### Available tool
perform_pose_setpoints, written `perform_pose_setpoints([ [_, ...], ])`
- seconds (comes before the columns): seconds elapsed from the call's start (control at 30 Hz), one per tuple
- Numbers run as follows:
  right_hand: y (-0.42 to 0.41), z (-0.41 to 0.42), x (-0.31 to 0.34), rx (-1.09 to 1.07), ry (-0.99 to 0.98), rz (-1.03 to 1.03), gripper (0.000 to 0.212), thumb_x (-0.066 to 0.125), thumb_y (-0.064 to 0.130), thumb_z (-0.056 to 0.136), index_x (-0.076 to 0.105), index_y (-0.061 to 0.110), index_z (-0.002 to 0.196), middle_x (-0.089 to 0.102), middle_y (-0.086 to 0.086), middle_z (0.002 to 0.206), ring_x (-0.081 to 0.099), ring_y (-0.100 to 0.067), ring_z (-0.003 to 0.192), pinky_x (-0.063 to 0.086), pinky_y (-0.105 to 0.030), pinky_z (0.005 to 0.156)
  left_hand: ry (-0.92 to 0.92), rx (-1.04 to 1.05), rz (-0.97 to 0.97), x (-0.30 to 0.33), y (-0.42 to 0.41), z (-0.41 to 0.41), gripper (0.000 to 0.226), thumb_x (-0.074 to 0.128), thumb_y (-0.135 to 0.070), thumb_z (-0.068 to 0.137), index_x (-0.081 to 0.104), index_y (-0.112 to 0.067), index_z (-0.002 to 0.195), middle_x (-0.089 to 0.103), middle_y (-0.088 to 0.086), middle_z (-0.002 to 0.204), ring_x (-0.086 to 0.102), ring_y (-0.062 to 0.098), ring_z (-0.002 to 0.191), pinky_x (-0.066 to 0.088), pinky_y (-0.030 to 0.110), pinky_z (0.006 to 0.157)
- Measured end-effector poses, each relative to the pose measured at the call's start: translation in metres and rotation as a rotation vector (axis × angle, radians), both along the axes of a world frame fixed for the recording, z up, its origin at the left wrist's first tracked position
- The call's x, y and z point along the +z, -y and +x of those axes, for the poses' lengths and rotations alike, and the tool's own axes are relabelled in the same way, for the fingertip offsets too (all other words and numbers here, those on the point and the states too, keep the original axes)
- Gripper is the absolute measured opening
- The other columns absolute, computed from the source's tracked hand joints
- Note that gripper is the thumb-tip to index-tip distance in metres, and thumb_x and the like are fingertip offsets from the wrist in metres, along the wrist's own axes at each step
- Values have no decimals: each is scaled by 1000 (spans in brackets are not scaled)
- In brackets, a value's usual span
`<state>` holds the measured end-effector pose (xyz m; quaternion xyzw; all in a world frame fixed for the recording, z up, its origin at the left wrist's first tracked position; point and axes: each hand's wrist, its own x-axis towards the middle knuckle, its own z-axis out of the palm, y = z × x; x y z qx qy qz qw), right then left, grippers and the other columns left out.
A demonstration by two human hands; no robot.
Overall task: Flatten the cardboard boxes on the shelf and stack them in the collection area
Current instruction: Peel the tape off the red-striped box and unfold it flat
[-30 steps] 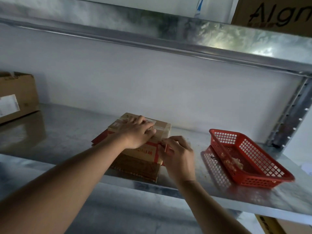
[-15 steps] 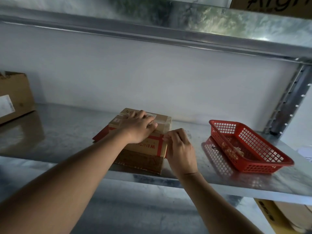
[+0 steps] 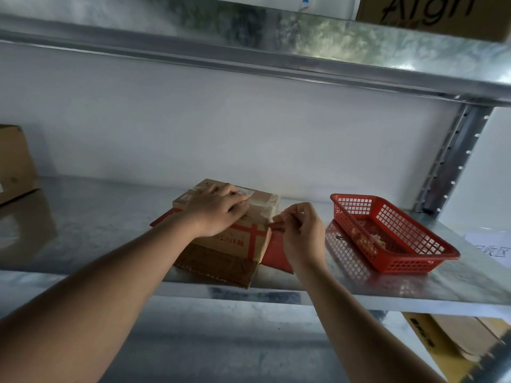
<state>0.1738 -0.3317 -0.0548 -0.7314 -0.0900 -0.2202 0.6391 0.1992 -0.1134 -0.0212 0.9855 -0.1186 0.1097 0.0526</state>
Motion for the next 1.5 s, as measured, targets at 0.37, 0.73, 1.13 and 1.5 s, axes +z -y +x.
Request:
perform_pose_setpoints([
  [0.37, 18, -7, 16, 215, 88, -224, 24, 86, 16, 84, 76, 23, 104, 79, 5, 86, 77, -13, 80, 65, -37, 76, -92, -71, -89, 15, -7, 3, 53, 26, -67, 103, 43, -52, 150, 36, -26, 155, 26, 10, 148, 17, 51, 122],
  [0.73, 18, -12, 21, 178, 426, -679, 11, 74, 13, 93, 81, 16, 100, 73, 6, 97, 71, -6, 82, 59, -18, 73, -143, 46, -89, 9, 29, -10, 65, 18, -71, 100, 43, -26, 140, 41, 6, 148, 35, 33, 143, 29, 59, 116],
  [1.13, 11, -6, 28, -77, -138, -78, 19, 59, 1, 100, 74, 7, 90, 78, -8, 87, 77, -12, 72, 64, -32, 69, -133, -30, -163, 6, 17, -1, 57, 31, -75, 97, 48, -37, 136, 44, -12, 145, 33, 22, 145, 27, 51, 116],
  [1.5, 18, -2, 19, 1, 521, -887, 18, 64, -5, 94, 78, 4, 102, 72, -7, 110, 71, -18, 90, 55, -17, 81, -137, 16, -175, 7, 23, 2, 63, 29, -78, 86, 48, -40, 131, 43, -11, 144, 35, 23, 141, 28, 47, 107],
])
